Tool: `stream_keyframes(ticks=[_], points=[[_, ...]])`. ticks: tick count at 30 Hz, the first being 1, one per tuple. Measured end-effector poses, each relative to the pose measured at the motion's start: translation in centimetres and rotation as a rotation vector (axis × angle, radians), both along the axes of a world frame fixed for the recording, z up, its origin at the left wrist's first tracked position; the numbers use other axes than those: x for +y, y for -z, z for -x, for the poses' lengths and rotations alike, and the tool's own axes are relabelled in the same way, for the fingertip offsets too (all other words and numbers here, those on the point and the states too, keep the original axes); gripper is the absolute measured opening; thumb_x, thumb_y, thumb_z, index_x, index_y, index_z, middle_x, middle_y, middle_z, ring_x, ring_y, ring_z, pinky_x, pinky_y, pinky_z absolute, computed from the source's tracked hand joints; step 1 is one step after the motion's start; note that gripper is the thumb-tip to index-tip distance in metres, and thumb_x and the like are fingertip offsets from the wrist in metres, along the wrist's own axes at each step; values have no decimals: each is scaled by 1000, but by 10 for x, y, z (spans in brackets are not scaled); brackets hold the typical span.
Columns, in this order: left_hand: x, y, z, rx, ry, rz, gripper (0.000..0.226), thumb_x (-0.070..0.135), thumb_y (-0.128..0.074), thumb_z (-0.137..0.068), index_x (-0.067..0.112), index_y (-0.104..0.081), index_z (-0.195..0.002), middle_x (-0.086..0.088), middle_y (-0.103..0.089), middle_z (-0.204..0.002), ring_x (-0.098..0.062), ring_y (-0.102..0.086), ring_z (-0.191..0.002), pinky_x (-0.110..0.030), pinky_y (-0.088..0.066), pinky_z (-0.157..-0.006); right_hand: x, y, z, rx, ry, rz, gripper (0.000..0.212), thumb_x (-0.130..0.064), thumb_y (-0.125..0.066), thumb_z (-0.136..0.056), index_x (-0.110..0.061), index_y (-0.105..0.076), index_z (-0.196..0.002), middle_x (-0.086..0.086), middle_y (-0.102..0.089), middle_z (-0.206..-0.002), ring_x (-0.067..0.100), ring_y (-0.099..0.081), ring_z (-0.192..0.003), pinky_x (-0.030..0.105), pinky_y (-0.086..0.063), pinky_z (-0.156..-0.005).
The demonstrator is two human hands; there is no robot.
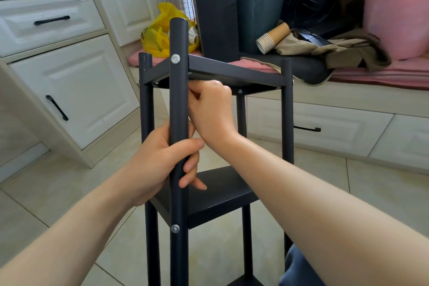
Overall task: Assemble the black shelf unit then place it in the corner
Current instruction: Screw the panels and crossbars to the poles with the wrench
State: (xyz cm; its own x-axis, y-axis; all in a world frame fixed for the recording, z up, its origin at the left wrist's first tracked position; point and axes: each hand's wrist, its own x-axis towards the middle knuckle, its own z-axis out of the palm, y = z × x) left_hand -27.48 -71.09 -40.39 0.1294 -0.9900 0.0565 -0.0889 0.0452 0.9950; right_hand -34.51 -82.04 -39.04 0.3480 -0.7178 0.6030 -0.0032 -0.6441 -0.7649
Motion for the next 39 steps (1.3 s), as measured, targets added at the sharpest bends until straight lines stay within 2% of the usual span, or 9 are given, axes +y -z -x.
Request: stream_keyframes(ticks=[3,6,10,14,19,24,28,33,39], points=[[0,-1,-1,-2,2,-3,27,15,-60,-91,20,-42,-72,-9,-41,-52,-20,-41,-37,-44,-58,-56,-1,-1,0,-6,-23,-7,23,-9,-60,-97,2,-74,-83,11,-72,-75,24,-67,-71,37,-54,-72],[0,-2,-1,-8,12,-4,27,15,-60,-91,20,-42,-71,-8,-42,-52,-20,-42,-37,-44,-58,-57,-5,-2,4,1,-30,-18,32,-8,-61,-95,-4,-67,-65,-2,-61,-57,10,-53,-52,21,-44,-57],[1,-3,-2,-4,15,-23,29,14,-59,-90,24,-45,-67,-8,-42,-52,-19,-42,-37,-43,-58,-56,-11,-4,11,5,-81,-49,32,-9,-61,-93,1,-66,-62,3,-60,-53,24,-53,-54,39,-51,-60],[2,-3,-5,16,10,-37,29,12,-58,-89,24,-44,-67,-8,-40,-52,-19,-40,-37,-43,-58,-56,-16,-3,22,70,-87,-83,28,-11,-63,-91,-6,-70,-64,-15,-48,-41,4,-45,-46,14,-35,-50],[0,-4,-7,-1,1,-48,31,12,-57,-93,23,-43,-68,-8,-40,-52,-18,-40,-37,-42,-58,-56,-17,-1,34,153,-122,-126,27,-13,-63,-92,-11,-70,-66,-20,-48,-40,1,-46,-43,10,-33,-47],[-2,-3,-10,-11,3,-48,26,16,-58,-89,21,-42,-69,-8,-40,-52,-18,-40,-37,-41,-58,-56,-15,-5,36,177,-132,-133,24,-15,-64,-92,-8,-76,-72,0,-66,-59,6,-51,-51,15,-40,-49],[-3,-4,-14,-10,15,-70,26,15,-59,-89,19,-40,-71,-8,-39,-53,-18,-40,-38,-42,-58,-57,-14,-6,33,189,-103,-143,27,-15,-63,-92,-9,-74,-68,-7,-58,-52,3,-50,-49,11,-38,-49],[-7,-4,-13,-12,19,-70,26,16,-59,-88,20,-41,-70,-7,-39,-52,-17,-39,-37,-42,-58,-57,-11,-9,27,184,-88,-140,28,-16,-60,-93,-3,-75,-72,11,-71,-71,24,-67,-72,32,-53,-65],[-5,-4,-16,-20,-15,-69,27,16,-59,-87,20,-41,-68,-8,-38,-52,-18,-38,-37,-41,-58,-55,-4,-3,20,147,-20,-91,29,-15,-56,-96,-2,-74,-76,12,-68,-67,25,-66,-66,44,-56,-69]])
